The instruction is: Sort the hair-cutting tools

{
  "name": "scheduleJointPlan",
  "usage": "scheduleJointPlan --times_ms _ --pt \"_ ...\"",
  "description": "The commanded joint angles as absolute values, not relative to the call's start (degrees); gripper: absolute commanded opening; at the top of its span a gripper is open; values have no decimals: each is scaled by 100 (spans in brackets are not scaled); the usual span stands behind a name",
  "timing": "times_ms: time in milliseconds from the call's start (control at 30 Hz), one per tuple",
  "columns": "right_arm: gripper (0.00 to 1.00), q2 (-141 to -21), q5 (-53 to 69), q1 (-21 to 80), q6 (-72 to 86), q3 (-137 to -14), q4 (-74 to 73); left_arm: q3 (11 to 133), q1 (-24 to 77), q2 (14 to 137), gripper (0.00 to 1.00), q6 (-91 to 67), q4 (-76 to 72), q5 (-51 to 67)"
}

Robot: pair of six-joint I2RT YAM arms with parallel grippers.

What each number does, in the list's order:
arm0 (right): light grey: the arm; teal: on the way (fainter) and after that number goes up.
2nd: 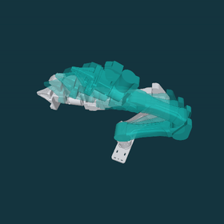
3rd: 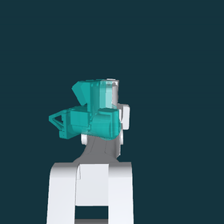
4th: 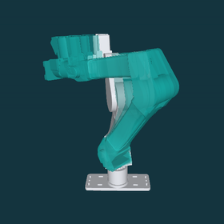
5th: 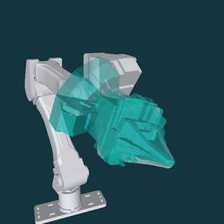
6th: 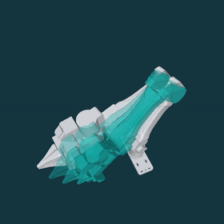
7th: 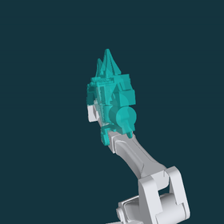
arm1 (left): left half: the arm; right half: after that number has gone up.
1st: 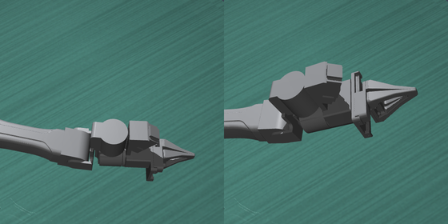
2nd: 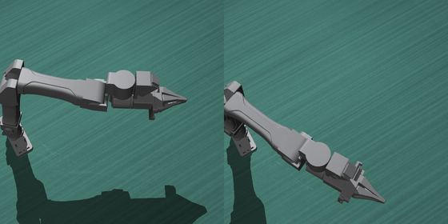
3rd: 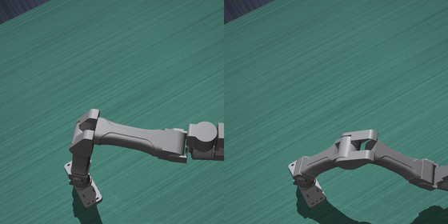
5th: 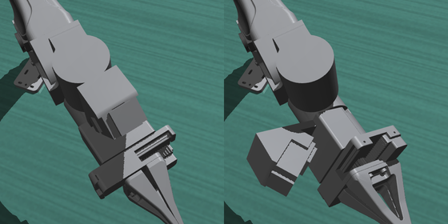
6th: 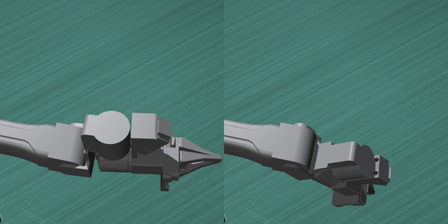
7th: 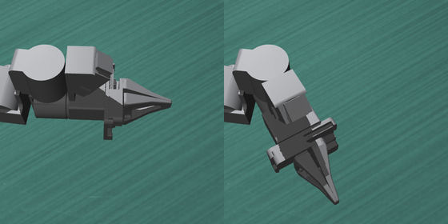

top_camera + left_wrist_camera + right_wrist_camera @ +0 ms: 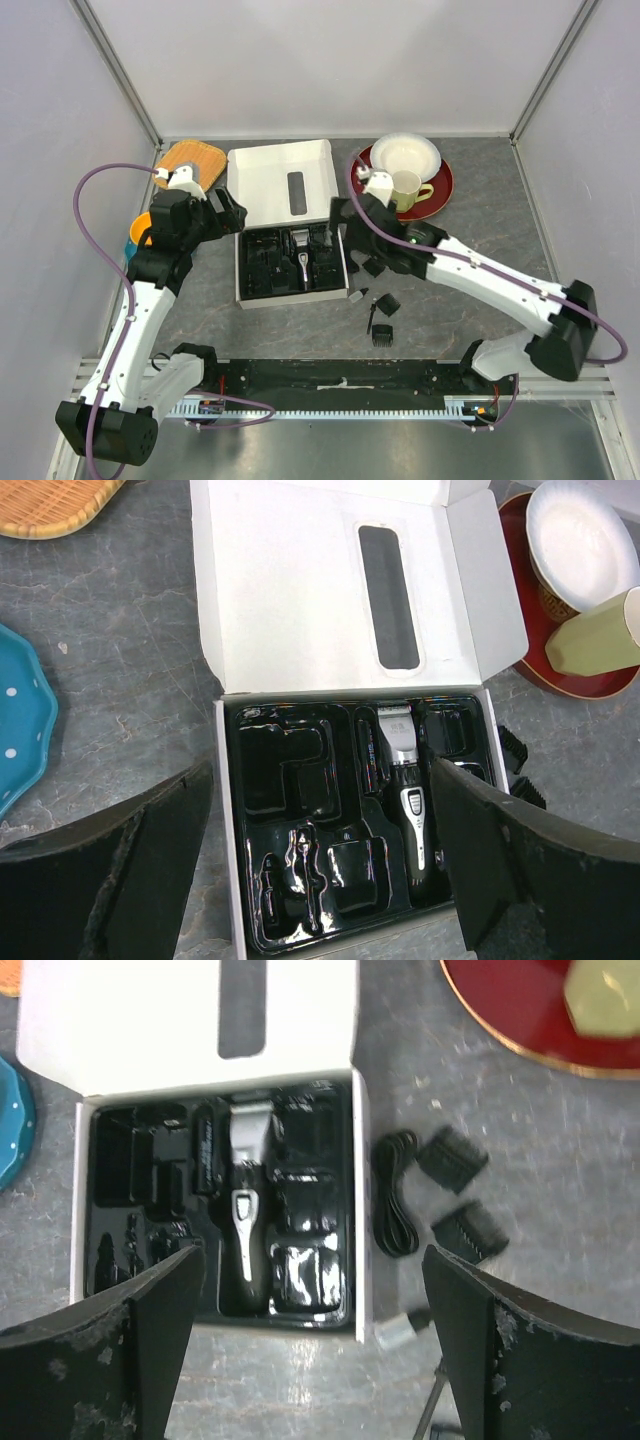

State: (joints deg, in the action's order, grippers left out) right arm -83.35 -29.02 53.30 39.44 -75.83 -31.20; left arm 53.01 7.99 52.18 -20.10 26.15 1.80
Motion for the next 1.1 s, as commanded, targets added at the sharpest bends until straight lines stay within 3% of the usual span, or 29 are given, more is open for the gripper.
scheduleJointPlan --times_ms 0,200,467,733,867,1067 --pt "98 -7788 -2909 5335 5113 -6428 -3322 5423 782 5107 96 -2109 2505 255" --pt "86 -7304 -2804 5203 6652 -5916 -3507 5397 782 5071 100 -2074 2470 439" --pt "65 -8024 -2427 4808 7813 -5836 -4026 5397 774 5133 99 -2074 2426 729" --pt "59 -8771 -1890 4737 8138 -5871 -3727 5344 774 5194 98 -2048 2276 1274" --pt "50 -8921 -1670 4711 8550 -5784 -3867 5335 782 5203 97 -2048 2224 1310" --pt "50 -9246 -1477 4711 8657 -5792 -3929 5326 774 5194 97 -2048 2233 1231"
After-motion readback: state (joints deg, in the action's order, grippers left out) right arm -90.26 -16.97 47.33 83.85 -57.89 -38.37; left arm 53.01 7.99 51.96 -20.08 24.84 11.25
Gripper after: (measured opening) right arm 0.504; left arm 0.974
